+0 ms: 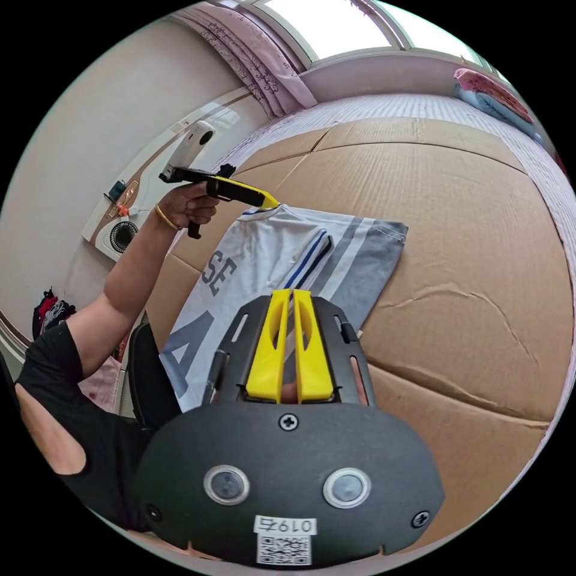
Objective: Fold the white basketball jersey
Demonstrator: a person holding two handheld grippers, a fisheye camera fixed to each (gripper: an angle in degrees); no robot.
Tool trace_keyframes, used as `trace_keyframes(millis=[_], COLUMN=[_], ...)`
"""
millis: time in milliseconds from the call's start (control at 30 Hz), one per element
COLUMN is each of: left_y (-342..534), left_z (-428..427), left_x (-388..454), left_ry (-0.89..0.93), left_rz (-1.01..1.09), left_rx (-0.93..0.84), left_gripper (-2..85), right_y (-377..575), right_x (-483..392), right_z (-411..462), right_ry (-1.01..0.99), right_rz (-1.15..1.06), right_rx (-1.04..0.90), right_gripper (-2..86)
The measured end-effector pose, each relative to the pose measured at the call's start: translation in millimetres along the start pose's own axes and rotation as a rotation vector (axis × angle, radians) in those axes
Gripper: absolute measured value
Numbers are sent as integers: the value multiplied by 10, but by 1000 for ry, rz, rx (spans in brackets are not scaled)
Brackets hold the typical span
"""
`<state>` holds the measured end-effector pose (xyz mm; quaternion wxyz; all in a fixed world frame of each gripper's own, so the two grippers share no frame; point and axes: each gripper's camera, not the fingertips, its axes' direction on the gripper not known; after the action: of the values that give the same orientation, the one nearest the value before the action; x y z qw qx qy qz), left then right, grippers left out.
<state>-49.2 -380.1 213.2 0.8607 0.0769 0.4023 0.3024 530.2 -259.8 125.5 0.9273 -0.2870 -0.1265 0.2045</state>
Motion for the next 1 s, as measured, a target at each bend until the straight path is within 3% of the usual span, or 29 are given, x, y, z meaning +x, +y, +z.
trace_keyframes(millis=[467, 1000], left_y=[-61, -16], left_z=[-241, -636], left_x=[-22, -17], left_ry=[-3, 18], left_rz=[-2, -25], left_rx=[21, 50], left_gripper=[11, 8], right_y=[13, 24], right_x=[259, 268], right_z=[-136, -167], right_ry=[-137, -79], right_rz=[83, 91], right_rx=[32, 33], right_gripper=[55, -5])
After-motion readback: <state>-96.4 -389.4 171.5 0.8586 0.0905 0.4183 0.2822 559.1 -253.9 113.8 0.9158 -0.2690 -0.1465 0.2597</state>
